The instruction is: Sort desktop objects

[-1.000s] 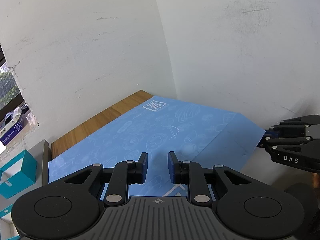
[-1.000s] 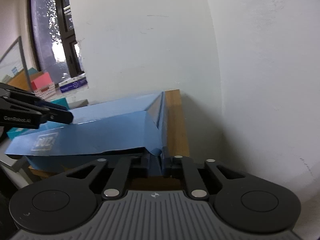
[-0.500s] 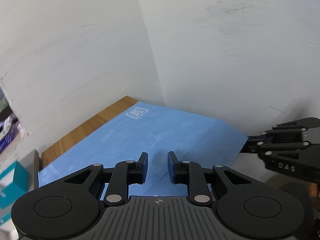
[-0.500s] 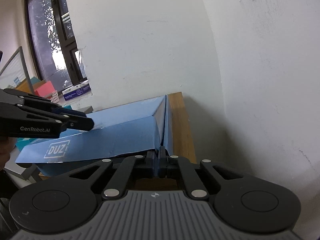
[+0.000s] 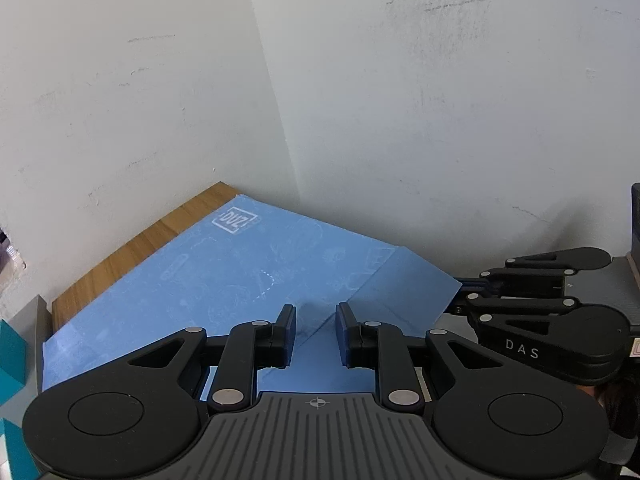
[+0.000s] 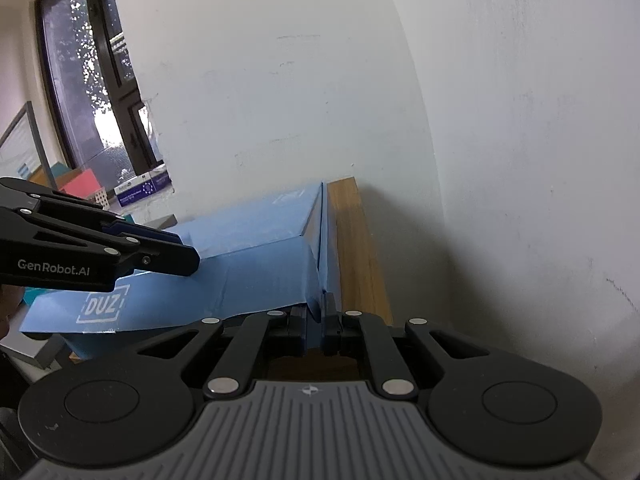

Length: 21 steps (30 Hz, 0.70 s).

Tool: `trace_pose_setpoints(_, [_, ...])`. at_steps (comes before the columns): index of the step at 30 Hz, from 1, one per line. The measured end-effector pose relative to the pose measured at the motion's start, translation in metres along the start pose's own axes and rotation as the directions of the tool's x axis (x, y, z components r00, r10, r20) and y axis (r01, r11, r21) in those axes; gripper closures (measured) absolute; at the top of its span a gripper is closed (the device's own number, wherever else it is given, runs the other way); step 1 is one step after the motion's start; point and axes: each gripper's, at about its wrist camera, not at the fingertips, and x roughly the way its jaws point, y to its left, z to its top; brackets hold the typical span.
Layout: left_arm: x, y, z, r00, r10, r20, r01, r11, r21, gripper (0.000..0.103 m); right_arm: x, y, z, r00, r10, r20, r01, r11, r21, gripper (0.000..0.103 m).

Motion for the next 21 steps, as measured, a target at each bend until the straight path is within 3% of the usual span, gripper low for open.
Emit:
trace_pose_setpoints(16, [0.009,0.001,-0.006,1.000,-0.011,-0.005,0.011,1.000,-0.009,0.079,0.000,-0.003,-0.006,1.000,-0.002,-0.028,0.002,1.000,-0.002,0.096])
trace_pose_setpoints(21, [0.015,-0.005,-0.011,1.000,0.004,-0.004,-0.004,1.000,0.001,0.079,0.014,-0.013,-0.020,0.999,-0.001,-0.052,0.004,0.999,0.047,0.095])
